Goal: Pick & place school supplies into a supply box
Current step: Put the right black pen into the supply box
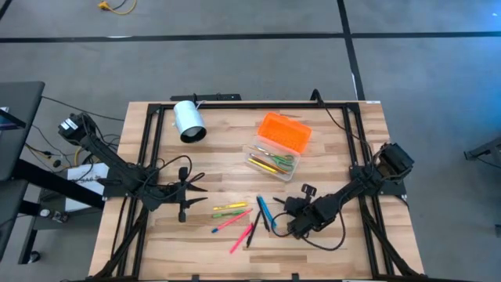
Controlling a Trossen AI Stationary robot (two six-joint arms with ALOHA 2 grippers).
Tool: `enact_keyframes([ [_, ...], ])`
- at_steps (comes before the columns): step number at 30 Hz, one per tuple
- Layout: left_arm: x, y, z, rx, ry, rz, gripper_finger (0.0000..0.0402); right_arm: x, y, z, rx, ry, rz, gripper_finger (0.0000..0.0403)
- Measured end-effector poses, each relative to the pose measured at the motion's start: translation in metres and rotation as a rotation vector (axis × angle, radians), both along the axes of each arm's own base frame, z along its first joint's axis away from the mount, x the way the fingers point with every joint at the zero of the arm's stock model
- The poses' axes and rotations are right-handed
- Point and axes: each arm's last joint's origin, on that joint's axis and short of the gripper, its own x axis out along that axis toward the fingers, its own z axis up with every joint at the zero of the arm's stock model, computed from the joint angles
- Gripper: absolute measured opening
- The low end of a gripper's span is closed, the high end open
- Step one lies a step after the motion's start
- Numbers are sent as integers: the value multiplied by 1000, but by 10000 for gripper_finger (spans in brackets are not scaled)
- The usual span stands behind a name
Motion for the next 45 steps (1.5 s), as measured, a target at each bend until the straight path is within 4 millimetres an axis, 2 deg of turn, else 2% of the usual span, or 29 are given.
enact_keyframes([
  [7, 0, 0, 0, 7, 2, -2, 100, -14, 9, 8, -117, 94, 40, 3],
  [16, 0, 0, 0, 11, 4, -2, 100, -42, 17, 9, -242, 191, 45, 3],
  [25, 0, 0, 0, 15, 5, -3, 100, -55, 26, 12, -286, 158, 3, 3],
  [29, 0, 0, 0, 15, 5, -3, 100, -53, 25, 15, -314, 125, 8, 3],
  [35, 0, 0, 0, 18, 4, -4, 100, -39, 15, 26, -378, 101, -27, 3],
  [41, 0, 0, 0, 20, 4, -4, 100, -15, -1, 44, -433, 95, -63, 3],
  [45, 0, 0, 0, 20, 4, -5, 100, 7, -21, 56, -465, 115, -70, 3],
])
